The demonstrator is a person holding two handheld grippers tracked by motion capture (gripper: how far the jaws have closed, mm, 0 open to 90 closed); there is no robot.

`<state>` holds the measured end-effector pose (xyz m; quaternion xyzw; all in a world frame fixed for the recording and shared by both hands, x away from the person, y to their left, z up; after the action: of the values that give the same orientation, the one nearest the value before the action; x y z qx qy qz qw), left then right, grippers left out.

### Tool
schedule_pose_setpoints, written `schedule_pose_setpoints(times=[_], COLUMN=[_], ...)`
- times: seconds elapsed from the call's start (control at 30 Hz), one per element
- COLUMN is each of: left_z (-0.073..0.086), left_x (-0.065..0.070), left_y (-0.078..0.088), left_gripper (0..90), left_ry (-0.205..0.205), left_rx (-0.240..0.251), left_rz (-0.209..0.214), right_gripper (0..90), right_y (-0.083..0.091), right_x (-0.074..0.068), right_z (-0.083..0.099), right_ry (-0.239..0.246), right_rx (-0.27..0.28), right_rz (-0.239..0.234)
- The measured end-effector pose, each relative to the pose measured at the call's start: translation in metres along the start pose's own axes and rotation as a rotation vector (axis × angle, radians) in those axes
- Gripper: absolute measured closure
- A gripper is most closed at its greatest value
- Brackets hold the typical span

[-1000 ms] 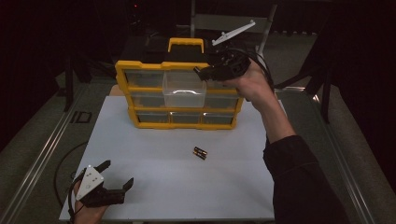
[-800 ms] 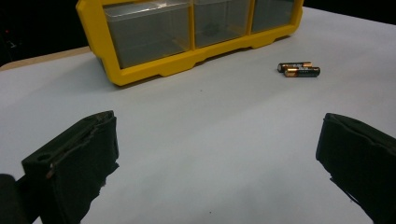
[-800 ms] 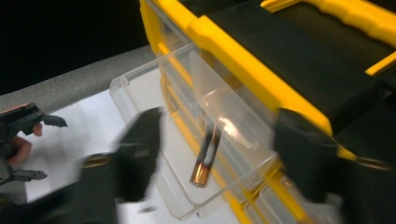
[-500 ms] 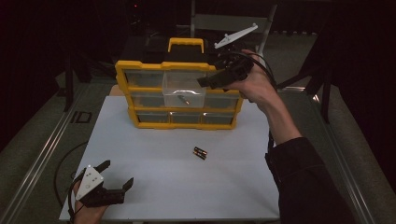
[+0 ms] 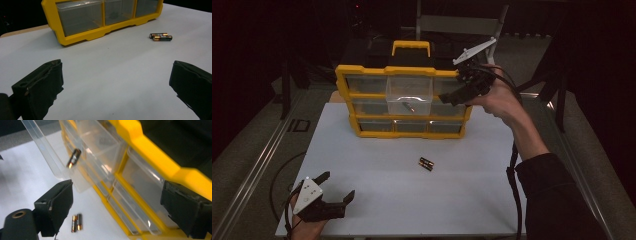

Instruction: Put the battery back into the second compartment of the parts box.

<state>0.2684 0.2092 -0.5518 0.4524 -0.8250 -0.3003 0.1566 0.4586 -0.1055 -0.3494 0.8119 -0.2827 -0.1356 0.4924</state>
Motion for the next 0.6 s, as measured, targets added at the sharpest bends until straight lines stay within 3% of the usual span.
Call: schedule_pose_setpoints(times=[0.6], left_z=[0.000], left_x=[0.000], left_y=[0.000], left_gripper=[0.1], left_ry=[0.001], left_rx=[-0.001], left_rz=[0.000], right_gripper=[9.8], right_y=[-0.042], right_x=[-0.009], right_z=[0.035], right_ry=[0.055], right_rx=[-0.113], right_rz=[0.018])
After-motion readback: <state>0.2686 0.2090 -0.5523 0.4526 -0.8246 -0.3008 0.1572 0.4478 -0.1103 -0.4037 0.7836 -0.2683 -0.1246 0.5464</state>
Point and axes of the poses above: each handheld gripper's, and its own axes: y roughly backward along the jaws, z roughly out of its underside, x roughly to its right, the point moved 10 cm from there along -y, roughly forward along the jaws, and after that the axes turned 15 degrees about -x, right-handed, at the moved point
